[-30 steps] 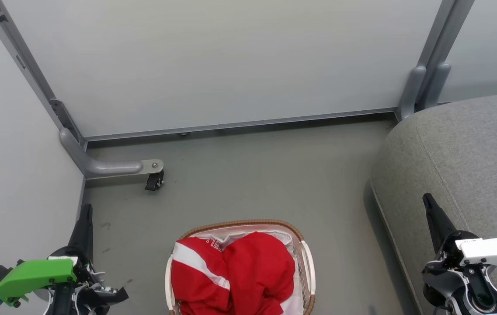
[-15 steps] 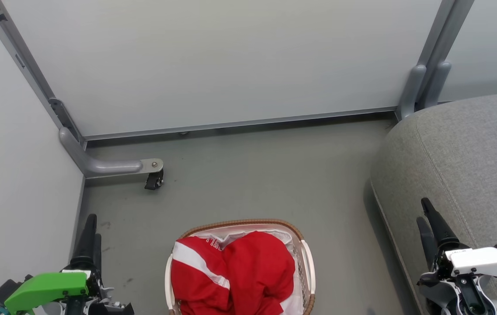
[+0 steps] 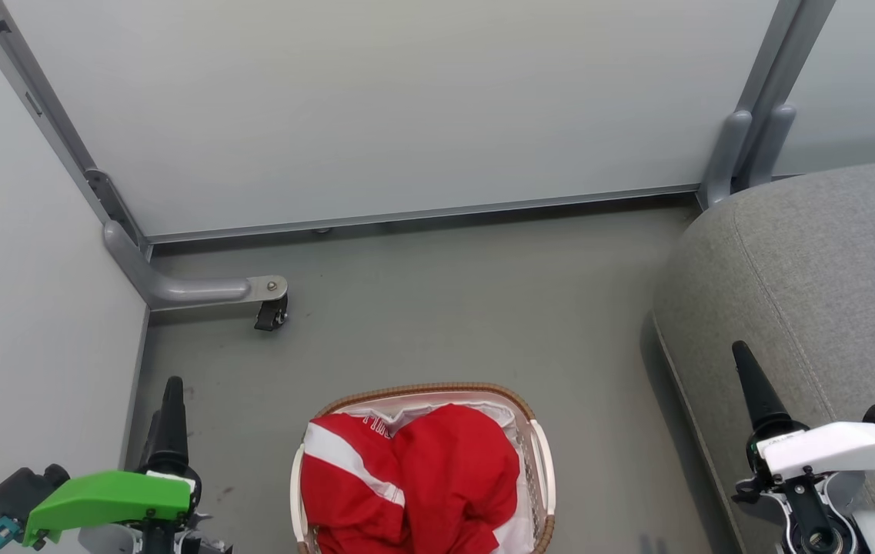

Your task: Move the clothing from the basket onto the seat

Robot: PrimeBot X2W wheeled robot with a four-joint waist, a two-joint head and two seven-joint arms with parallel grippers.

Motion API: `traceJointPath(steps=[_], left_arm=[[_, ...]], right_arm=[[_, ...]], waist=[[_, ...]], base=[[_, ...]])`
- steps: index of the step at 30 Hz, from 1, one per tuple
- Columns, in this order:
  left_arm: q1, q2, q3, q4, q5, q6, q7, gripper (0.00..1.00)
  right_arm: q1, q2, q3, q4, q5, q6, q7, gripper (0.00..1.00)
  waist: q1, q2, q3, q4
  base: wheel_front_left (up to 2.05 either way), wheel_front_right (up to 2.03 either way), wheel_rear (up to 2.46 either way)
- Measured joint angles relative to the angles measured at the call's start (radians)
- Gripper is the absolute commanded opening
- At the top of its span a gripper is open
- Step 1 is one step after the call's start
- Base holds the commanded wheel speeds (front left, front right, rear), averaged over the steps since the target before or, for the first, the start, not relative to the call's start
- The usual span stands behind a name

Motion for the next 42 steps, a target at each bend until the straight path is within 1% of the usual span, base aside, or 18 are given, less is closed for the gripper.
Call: traceJointPath(steps=[10, 25, 42], left_arm=[[0.0, 0.004, -0.025, 0.013, 0.181, 0.012, -0.037, 1.0], [0.0, 0.02, -0.068, 0.03, 0.404, 0.021, -0.09, 1.0], [0.0, 0.036, -0.123, 0.048, 0.615, 0.035, -0.14, 1.0]], right_arm=[[-0.007, -0.008, 0.029, 0.004, -0.179, 0.0, -0.039, 1.0], [-0.012, -0.021, 0.063, 0.023, -0.408, 0.0, -0.092, 1.0], [-0.012, -0.034, 0.091, 0.045, -0.612, 0.0, -0.142, 1.0]], waist=[[0.0, 0.0, 0.003, 0.0], [0.0, 0.0, 0.007, 0.0], [0.0, 0.0, 0.004, -0.001]], base=[[0.0, 0.0, 0.0], [0.0, 0.0, 0.0], [0.0, 0.0, 0.0]])
